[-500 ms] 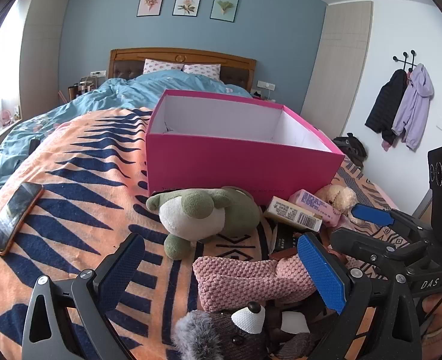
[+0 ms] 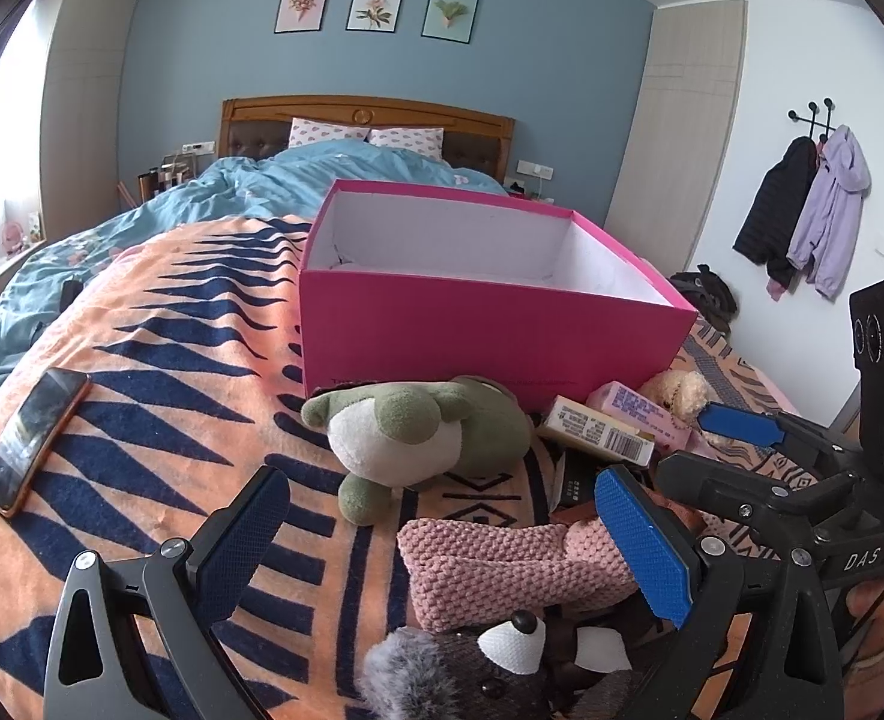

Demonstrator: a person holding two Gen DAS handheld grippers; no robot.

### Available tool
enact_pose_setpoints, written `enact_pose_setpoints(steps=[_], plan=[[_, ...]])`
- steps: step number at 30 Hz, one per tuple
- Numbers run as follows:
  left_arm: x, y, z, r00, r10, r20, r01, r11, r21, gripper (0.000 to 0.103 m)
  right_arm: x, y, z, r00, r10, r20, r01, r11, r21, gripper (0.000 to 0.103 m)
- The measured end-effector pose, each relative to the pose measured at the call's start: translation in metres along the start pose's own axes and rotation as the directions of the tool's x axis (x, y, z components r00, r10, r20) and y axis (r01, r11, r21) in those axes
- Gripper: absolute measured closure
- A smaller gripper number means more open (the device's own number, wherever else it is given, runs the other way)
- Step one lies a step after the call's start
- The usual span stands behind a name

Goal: Organize objects
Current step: 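Reach the right gripper down to the pink knitted bear and close on it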

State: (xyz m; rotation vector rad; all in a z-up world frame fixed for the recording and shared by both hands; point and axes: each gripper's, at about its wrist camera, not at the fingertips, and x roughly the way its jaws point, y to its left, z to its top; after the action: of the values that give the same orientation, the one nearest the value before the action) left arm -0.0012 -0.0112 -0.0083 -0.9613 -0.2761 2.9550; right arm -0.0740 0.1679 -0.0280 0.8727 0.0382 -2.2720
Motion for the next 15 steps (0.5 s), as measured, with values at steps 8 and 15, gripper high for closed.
enact_pose_setpoints(steps=[8, 15], plan=[[0.007, 0.019, 0.01, 1.0, -0.014, -0.017, 0.014, 1.0, -0.004, 0.0, 0.013, 0.005, 0.012, 0.998, 0.047, -0.033, -0.048, 0.998, -0.029, 0.002], [0.021, 0.036, 0.02, 0.997, -0.055, -0.044, 0.055, 0.998, -0.003, 0.0, 0.017, 0.018, 0.029, 0.994, 0.111, -0.021, -0.112, 0.99, -0.083, 0.005]])
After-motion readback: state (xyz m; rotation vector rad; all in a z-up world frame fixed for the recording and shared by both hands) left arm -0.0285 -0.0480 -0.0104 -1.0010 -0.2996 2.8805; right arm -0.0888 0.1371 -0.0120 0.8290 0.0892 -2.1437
